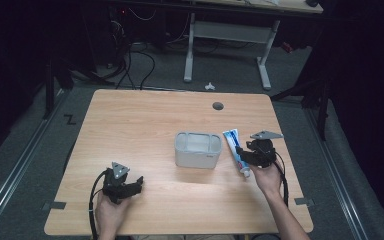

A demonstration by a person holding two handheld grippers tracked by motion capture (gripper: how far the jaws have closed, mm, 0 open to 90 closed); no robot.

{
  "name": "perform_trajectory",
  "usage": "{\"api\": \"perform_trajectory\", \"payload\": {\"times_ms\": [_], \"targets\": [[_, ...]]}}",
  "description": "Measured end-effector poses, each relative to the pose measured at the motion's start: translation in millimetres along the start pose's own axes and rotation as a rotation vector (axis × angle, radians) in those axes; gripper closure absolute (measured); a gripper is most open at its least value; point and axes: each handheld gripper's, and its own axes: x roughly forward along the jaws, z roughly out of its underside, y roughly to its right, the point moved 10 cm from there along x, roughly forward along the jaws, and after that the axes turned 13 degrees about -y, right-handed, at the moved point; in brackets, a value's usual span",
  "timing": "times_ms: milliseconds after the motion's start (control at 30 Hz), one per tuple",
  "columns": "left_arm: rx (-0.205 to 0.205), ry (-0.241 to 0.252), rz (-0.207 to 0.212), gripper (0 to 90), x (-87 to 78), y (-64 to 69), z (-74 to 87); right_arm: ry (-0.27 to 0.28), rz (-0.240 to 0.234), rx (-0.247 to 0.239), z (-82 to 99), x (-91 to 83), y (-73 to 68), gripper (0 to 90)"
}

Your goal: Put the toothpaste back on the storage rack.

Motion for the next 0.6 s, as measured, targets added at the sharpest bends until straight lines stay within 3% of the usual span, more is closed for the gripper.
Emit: {"api": "perform_trajectory", "payload": {"times_ms": [400,600], "targets": [[0.000,0.000,0.000,24.2,0.0,0.0,-0.1,-0.045,-0.017,0.024,-14.6,11.1,6.8,48.6],[-0.001,0.000,0.002,24.2,-0.1,-0.2,0.0,-0.092,0.001,0.029,-20.9,21.2,13.7,48.4]]}}
